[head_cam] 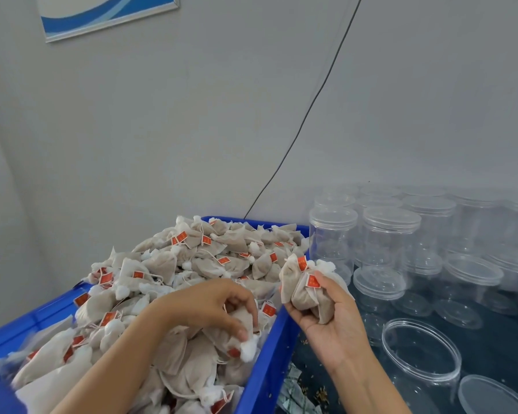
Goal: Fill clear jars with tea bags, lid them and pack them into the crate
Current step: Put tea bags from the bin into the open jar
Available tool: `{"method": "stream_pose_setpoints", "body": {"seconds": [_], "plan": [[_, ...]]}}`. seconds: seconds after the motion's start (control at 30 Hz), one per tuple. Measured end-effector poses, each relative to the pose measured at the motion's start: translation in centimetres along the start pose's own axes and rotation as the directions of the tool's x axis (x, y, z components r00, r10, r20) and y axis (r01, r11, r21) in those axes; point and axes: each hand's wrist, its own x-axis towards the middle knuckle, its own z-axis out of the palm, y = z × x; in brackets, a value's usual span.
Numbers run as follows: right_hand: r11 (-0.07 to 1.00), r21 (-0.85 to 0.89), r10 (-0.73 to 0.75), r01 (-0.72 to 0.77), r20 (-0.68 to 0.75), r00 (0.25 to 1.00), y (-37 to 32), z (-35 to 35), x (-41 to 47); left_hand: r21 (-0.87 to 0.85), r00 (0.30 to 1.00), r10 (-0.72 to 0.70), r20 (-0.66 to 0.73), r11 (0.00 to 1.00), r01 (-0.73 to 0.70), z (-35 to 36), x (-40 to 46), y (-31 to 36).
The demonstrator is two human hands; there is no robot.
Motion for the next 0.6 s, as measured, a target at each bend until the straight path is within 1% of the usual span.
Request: {"method": "stream_pose_setpoints", "body": {"seconds": [0.07, 0.13, 0.2, 0.27, 0.37, 0.43, 0.5, 0.6], "plan": [[1.0, 0.0, 0.004, -0.004, 0.001, 1.0, -0.3, 0.2, -0.1, -0.063, 0.988, 0.005, -0.157, 0.998, -0.015, -0.2, 0.1, -0.4], [1.0, 0.021, 0.01, -0.01, 0.006, 1.0, -0.7, 0.4, -0.4, -0.146, 0.957, 0.007, -0.29, 0.988, -0.052, -0.1, 0.5, -0.4], [0.999, 0.033, 0.003, -0.004, 0.018, 1.0, -1.5, 0.7, -0.8, -0.262, 0.928, -0.028, -0.371, 0.962, -0.076, 0.3, 1.0, 0.1], [1.0, 0.025, -0.015, 0.014, 0.043, 0.999, -2.6, 0.9, -1.4, -0.353, 0.904, -0.07, -0.421, 0.931, -0.093, 0.8, 1.8, 1.0], [0.999, 0.004, -0.041, 0.04, 0.086, 0.995, -4.9, 0.7, -2.1, -0.349, 0.873, -0.143, -0.467, 0.936, -0.034, 1.7, 3.4, 3.0], [0.997, -0.031, -0.071, 0.075, 0.095, 0.993, -6.9, 0.3, -2.8, -0.32, 0.877, -0.157, -0.454, 0.947, 0.004, 2.6, 4.9, 4.8], [0.991, -0.069, -0.109, 0.115, 0.081, 0.991, -8.9, -0.6, -3.5, -0.323, 0.891, -0.146, -0.431, 0.946, -0.002, 3.8, 6.5, 6.8], [0.98, -0.13, -0.146, 0.15, 0.046, 0.988, -11.7, -2.7, -4.8, -0.343, 0.91, -0.089, -0.404, 0.937, -0.061, 6.0, 8.6, 9.8]]}}
